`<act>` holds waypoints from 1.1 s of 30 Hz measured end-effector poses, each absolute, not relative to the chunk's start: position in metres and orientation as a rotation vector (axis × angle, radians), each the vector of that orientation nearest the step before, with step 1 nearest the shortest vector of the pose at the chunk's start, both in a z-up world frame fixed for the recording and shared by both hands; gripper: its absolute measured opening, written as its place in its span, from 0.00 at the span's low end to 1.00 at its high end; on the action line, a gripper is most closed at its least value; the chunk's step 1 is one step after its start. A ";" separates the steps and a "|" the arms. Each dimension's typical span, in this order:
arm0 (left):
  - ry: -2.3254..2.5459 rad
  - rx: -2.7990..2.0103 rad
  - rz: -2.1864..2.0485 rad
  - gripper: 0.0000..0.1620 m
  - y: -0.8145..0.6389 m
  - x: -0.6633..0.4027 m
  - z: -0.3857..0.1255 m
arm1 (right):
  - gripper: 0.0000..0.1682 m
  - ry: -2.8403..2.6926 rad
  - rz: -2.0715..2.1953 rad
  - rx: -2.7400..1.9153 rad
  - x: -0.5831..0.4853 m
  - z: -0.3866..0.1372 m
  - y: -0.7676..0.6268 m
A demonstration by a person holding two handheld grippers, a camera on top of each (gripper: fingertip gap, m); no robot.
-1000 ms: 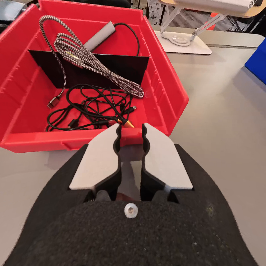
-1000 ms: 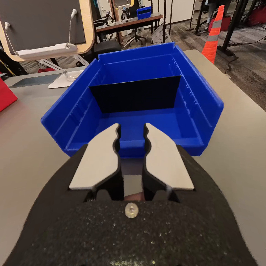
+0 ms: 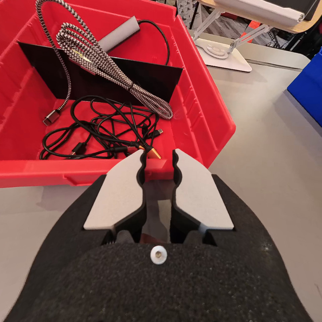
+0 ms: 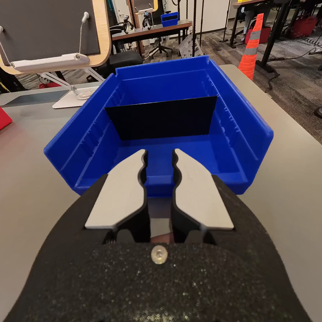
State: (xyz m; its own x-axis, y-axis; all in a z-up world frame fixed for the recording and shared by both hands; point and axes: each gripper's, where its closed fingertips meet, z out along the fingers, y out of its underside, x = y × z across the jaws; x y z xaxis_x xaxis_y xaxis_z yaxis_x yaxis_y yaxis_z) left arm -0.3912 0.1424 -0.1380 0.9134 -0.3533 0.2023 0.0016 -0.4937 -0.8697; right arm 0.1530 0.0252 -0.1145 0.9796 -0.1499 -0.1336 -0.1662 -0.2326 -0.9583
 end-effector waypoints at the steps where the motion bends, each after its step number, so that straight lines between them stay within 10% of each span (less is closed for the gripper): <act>1: 0.250 -2.052 -0.445 0.17 0.143 -0.390 -0.138 | 0.15 0.230 0.013 -1.812 0.153 -0.114 0.025; 33: 0.478 -2.656 0.054 0.25 0.255 -0.473 -0.160 | 0.15 0.169 0.034 -1.848 0.142 -0.118 0.020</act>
